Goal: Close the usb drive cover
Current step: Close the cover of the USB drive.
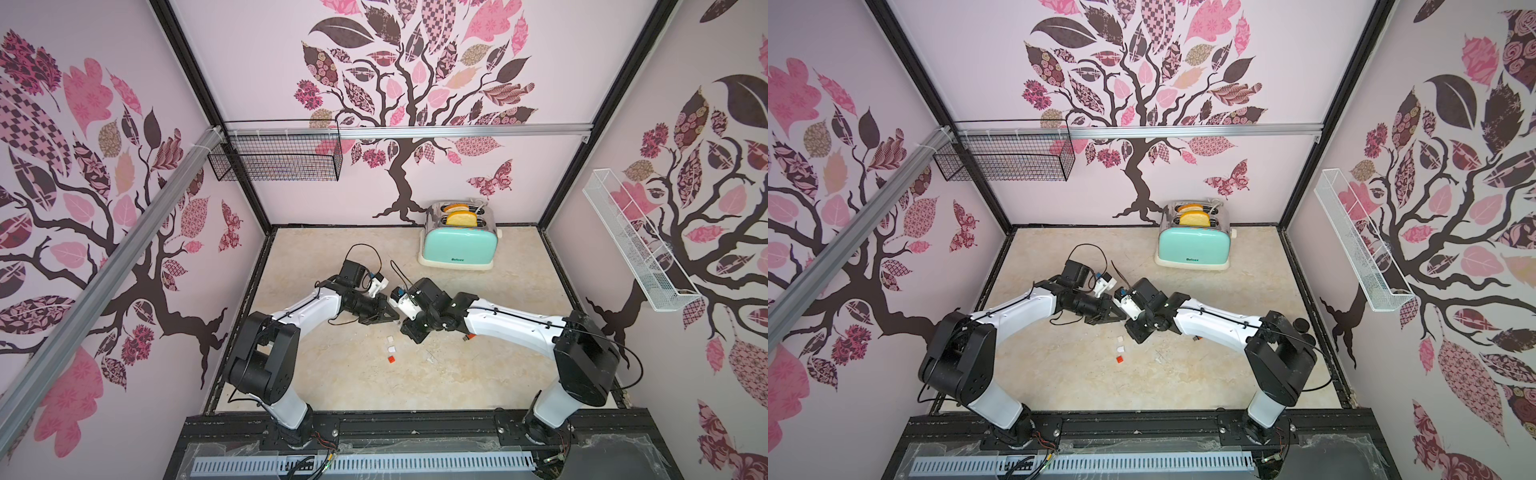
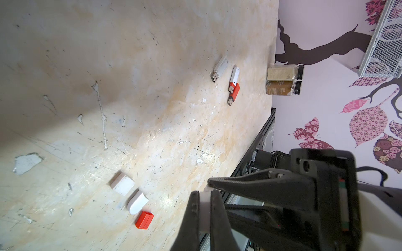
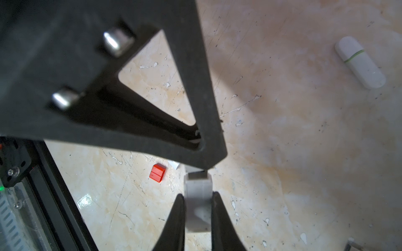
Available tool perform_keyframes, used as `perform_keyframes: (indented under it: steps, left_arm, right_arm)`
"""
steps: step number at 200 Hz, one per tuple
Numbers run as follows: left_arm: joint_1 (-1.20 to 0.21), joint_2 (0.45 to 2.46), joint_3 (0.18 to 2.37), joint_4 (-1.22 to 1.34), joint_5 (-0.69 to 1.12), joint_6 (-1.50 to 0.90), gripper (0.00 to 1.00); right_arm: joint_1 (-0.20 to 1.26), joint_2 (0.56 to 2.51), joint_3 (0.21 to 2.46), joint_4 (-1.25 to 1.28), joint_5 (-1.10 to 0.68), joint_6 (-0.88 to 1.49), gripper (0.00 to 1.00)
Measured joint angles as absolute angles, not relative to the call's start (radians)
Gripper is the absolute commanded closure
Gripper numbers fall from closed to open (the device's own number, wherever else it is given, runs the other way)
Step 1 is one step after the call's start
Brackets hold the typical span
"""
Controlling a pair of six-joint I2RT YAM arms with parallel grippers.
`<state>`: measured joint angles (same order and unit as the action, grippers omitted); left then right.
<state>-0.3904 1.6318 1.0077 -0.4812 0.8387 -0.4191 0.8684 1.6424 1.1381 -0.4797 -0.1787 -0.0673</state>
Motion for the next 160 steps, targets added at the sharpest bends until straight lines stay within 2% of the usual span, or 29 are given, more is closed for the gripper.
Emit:
perform_keyframes:
  steps: [108,160]
  left_arm:
    - [-0.411,1.631,1.008,-0.466,0.853,-0.414,1.0]
    - [-0.412,1.631,1.009,-0.446,0.85,-0.418,1.0]
  right_arm:
    - [0.875,1.602,1.106,-0.448,-0.113,-0.084,1.0]
    - [0.876,1.579,1.04,-0.339,-0.089,-0.088,1.0]
